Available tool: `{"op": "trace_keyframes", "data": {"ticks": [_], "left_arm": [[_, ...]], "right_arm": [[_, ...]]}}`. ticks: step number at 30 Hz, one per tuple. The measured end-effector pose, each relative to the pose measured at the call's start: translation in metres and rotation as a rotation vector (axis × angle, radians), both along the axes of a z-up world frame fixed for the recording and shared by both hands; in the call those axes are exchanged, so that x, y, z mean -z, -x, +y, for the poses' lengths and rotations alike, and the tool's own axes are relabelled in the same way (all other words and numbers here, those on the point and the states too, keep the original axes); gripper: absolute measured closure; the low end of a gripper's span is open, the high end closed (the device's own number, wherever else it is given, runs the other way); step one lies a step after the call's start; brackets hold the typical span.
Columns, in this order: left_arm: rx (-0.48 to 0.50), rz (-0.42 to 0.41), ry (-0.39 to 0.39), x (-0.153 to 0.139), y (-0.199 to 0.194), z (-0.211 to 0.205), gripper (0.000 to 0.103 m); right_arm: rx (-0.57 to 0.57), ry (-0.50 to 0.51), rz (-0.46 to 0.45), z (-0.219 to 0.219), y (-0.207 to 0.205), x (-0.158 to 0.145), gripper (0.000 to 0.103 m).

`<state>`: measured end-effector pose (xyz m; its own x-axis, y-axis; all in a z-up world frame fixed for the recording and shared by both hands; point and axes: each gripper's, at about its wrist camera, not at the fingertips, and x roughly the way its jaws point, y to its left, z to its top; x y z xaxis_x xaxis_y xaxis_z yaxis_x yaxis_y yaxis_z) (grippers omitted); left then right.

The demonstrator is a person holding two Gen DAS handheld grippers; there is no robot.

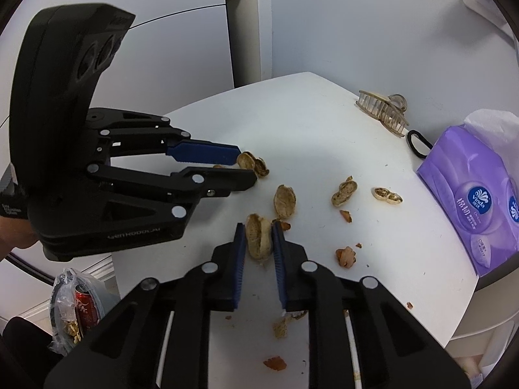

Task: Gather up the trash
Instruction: 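Lower the left tool onto a peanut shell and close its fingers, then lift the held shell with the left tool off the cabinet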

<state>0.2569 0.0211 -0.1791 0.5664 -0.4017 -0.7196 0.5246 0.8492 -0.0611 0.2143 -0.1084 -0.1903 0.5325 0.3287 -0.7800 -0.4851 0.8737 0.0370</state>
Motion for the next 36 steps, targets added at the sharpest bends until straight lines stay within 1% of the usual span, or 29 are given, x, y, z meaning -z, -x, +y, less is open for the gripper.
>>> {"op": "trace_keyframes", "data": {"ticks": [4,5,6,13,15,21,24,29,33,36], "left_arm": [[-0.001,-0.003,0.003,0.000,0.002,0.000,0.082],[0.001,0.002,0.008,0.000,0.002,0.001,0.097],[-0.001,0.004,0.009,0.000,0.002,0.001,0.098],[-0.001,0.007,0.005,-0.001,0.004,0.002,0.098],[-0.001,0.010,0.007,-0.001,0.004,0.002,0.101],[0.003,-0.007,0.008,-0.006,0.011,0.001,0.101],[0.000,-0.018,0.012,-0.011,0.014,0.002,0.103],[-0.030,-0.032,0.033,-0.022,0.016,0.012,0.103],[-0.059,-0.032,0.066,-0.031,0.017,0.027,0.103],[-0.059,-0.028,0.066,-0.035,0.021,0.033,0.103]], "right_arm": [[0.004,-0.009,0.003,-0.001,0.001,0.000,0.085],[0.007,-0.012,0.003,-0.002,0.001,0.000,0.085],[0.008,-0.015,0.004,-0.002,0.001,-0.001,0.086],[0.013,-0.027,0.006,-0.004,0.001,-0.001,0.085],[0.013,-0.030,0.006,-0.005,0.001,-0.001,0.085],[0.015,-0.043,0.001,-0.007,0.003,-0.005,0.085],[0.018,-0.049,-0.005,-0.008,0.004,-0.008,0.085],[0.023,-0.059,-0.009,-0.012,0.007,-0.014,0.085],[0.026,-0.069,-0.011,-0.011,0.011,-0.018,0.085],[0.021,-0.072,-0.012,-0.010,0.012,-0.018,0.085]]}}
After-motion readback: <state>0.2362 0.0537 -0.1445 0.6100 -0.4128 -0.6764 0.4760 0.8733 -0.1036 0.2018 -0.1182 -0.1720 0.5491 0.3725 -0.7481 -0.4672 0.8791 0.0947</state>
